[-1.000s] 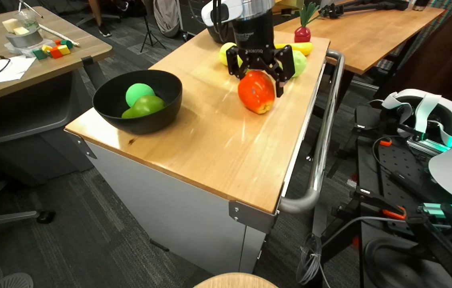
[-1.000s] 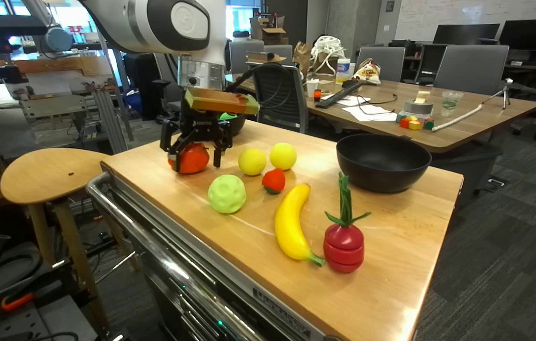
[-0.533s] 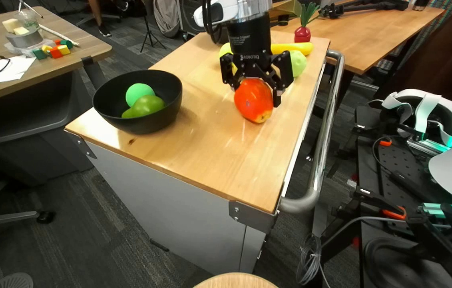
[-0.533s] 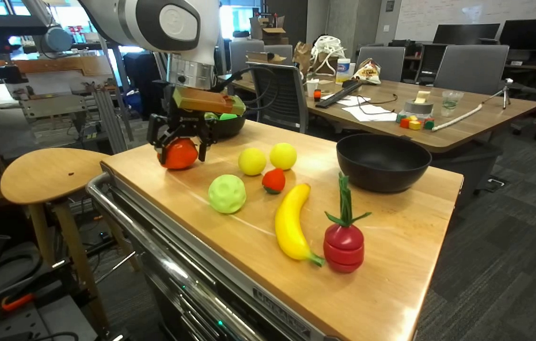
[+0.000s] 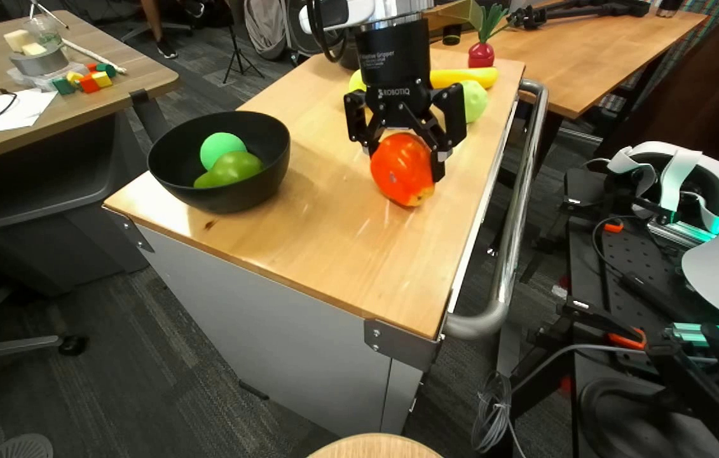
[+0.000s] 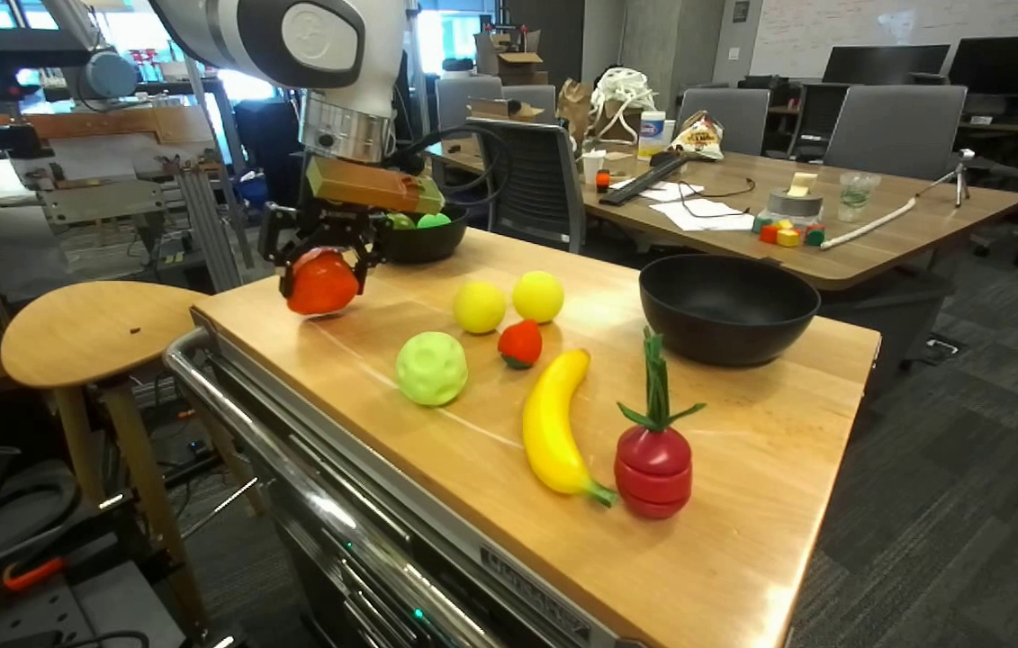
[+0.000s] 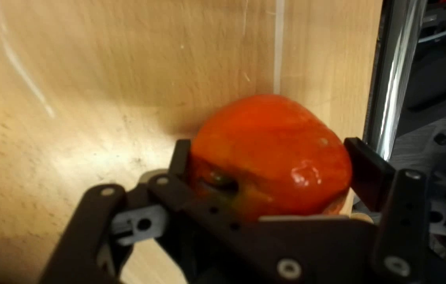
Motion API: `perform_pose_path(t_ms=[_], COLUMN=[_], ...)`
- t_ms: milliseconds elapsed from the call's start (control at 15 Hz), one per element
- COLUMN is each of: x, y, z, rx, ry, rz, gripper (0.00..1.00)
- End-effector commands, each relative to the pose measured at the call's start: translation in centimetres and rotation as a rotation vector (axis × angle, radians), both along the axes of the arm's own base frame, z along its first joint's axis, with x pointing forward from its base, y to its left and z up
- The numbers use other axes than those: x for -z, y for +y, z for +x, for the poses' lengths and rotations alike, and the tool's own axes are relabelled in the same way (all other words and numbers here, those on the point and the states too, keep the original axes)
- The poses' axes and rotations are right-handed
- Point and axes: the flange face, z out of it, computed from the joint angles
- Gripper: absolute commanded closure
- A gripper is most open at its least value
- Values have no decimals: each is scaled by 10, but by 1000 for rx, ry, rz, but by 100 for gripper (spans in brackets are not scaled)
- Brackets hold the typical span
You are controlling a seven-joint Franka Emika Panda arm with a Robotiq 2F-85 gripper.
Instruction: Put the fruits in the bowls
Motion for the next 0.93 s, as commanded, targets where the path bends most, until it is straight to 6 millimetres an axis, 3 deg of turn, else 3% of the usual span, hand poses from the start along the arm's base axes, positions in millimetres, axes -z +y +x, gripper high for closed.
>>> perform_pose_path(t_ms=[0, 200, 467, 667, 867], x=[-17, -44, -132, -192, -224], y=[-1, -9, -46, -100, -175], z=[-2, 7, 39, 63, 90], rx=[-3, 29, 175, 327, 490], ry=[-31, -74, -226, -293, -364], rz=[12, 19, 63, 115, 132], gripper=[33, 33, 33, 33, 33])
